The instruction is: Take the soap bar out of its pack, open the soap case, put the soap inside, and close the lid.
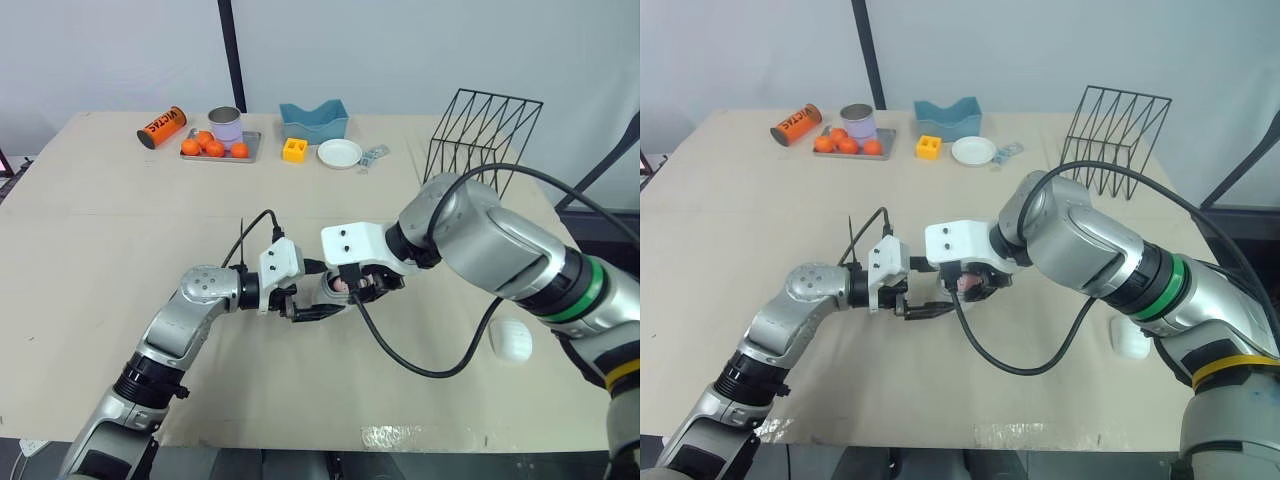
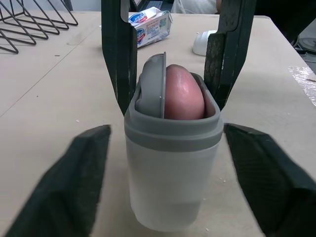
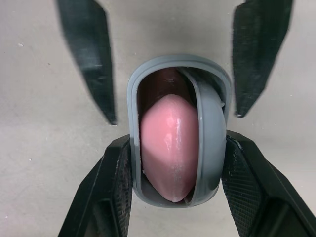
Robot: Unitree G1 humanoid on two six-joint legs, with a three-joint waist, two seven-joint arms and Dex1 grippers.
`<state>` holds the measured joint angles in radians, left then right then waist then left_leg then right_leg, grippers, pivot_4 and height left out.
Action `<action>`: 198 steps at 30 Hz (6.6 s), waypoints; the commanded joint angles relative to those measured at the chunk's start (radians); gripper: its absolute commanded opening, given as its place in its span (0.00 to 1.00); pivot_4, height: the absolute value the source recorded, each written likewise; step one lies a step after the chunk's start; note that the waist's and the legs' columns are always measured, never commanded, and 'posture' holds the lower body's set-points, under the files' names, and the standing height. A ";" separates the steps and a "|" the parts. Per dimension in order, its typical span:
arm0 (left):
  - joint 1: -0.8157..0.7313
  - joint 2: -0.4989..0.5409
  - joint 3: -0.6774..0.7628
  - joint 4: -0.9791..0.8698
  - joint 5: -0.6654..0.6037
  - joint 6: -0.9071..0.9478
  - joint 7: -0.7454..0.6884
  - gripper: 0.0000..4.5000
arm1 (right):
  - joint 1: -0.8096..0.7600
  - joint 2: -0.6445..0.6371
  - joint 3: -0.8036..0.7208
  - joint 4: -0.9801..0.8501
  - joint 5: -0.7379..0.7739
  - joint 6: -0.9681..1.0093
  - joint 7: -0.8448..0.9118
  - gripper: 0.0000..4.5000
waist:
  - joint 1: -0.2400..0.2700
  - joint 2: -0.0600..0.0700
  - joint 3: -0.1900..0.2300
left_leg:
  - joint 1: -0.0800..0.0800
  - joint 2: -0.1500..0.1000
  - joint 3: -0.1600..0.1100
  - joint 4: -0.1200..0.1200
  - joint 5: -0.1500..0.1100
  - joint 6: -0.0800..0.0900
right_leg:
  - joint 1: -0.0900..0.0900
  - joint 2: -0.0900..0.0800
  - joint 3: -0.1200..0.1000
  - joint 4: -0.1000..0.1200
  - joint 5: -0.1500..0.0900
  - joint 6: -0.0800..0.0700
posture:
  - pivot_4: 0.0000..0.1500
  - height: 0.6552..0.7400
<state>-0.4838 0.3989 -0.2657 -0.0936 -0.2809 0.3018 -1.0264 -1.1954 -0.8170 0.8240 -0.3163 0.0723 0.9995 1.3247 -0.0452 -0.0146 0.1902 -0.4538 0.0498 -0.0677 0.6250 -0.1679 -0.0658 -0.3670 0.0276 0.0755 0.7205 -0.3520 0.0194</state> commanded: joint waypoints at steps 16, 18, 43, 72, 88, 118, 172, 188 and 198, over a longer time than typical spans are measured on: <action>-0.026 -0.019 0.002 -0.013 0.002 -0.013 0.005 0.62 | -0.024 0.014 -0.049 -0.036 -0.002 0.025 0.004 0.44 | 0.000 0.000 0.000 | 0.000 0.000 -0.002 0.000 0.000 -0.001 | 0.001 0.000 -0.001 0.000 0.000 0.000 | 1.00 1.00; -0.026 -0.021 0.002 -0.011 0.004 -0.013 0.005 0.62 | -0.025 0.015 -0.050 -0.036 -0.002 0.026 0.004 0.44 | 0.000 0.000 0.000 | 0.000 0.000 -0.002 0.000 0.000 -0.001 | 0.001 0.000 -0.001 0.000 0.000 0.000 | 1.00 1.00; -0.029 -0.012 -0.007 0.020 0.055 -0.057 0.006 0.43 | 0.019 0.051 -0.102 -0.071 0.029 -0.007 -0.011 0.60 | 0.000 0.000 0.000 | 0.000 -0.001 -0.002 0.000 0.001 -0.002 | 0.001 0.000 -0.002 0.000 0.000 0.000 | 1.00 1.00; 0.190 0.068 0.242 -0.054 -0.207 -0.204 -0.134 0.43 | 0.127 -0.176 -0.373 0.048 0.082 0.061 -0.018 0.99 | 0.002 0.000 0.000 | 0.000 -0.001 -0.003 -0.002 0.002 -0.004 | 0.002 -0.001 -0.003 -0.001 0.000 0.000 | 1.00 1.00; 0.205 0.073 0.164 -0.092 -0.246 -0.181 -0.218 0.43 | 0.399 -0.524 -0.536 -0.099 0.215 0.424 -0.120 0.99 | 0.002 0.001 0.000 | 0.001 -0.001 -0.002 -0.002 0.002 -0.004 | 0.002 -0.001 -0.002 -0.001 0.000 -0.001 | 1.00 1.00; 0.222 0.042 0.133 -0.076 -0.206 -0.207 -0.174 0.43 | 0.724 -0.454 -0.750 0.109 0.441 0.615 -0.569 0.99 | 0.000 0.003 -0.001 | 0.004 0.000 0.002 -0.003 0.002 -0.004 | 0.003 0.001 0.001 -0.001 0.000 -0.001 | 1.00 1.00; 0.108 -0.005 0.068 0.054 -0.168 -0.216 -0.244 0.43 | 0.189 -0.311 -0.426 -0.164 0.412 0.012 -0.196 0.44 | -0.003 0.005 0.000 | 0.015 0.000 0.010 -0.006 0.000 0.000 | 0.012 0.000 0.010 -0.005 -0.002 0.003 | 1.00 1.00; 0.061 -0.045 0.051 0.153 -0.096 -0.311 -0.254 0.43 | -0.069 -0.216 -0.207 -0.110 0.311 0.059 0.118 0.44 | 0.000 0.006 0.001 | 0.015 -0.001 0.008 -0.006 0.000 0.000 | 0.012 0.000 0.008 -0.004 -0.002 0.003 | 1.00 1.00; 0.062 -0.064 0.037 0.179 -0.070 -0.330 -0.242 0.43 | -0.139 -0.134 -0.078 -0.036 0.193 0.114 0.126 0.44 | -0.001 0.006 0.001 | 0.015 -0.001 0.008 -0.006 0.000 0.000 | 0.012 0.000 0.008 -0.004 -0.001 0.003 | 1.00 1.00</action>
<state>-0.4055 0.3372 -0.2354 0.1006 -0.3507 -0.0033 -1.2717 -1.2954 -0.9531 0.7560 -0.3481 0.2806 1.1019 1.4397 -0.0458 -0.0089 0.1908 -0.4391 0.0490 -0.0602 0.6193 -0.1678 -0.0656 -0.3554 0.0272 0.0831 0.7166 -0.3534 0.0219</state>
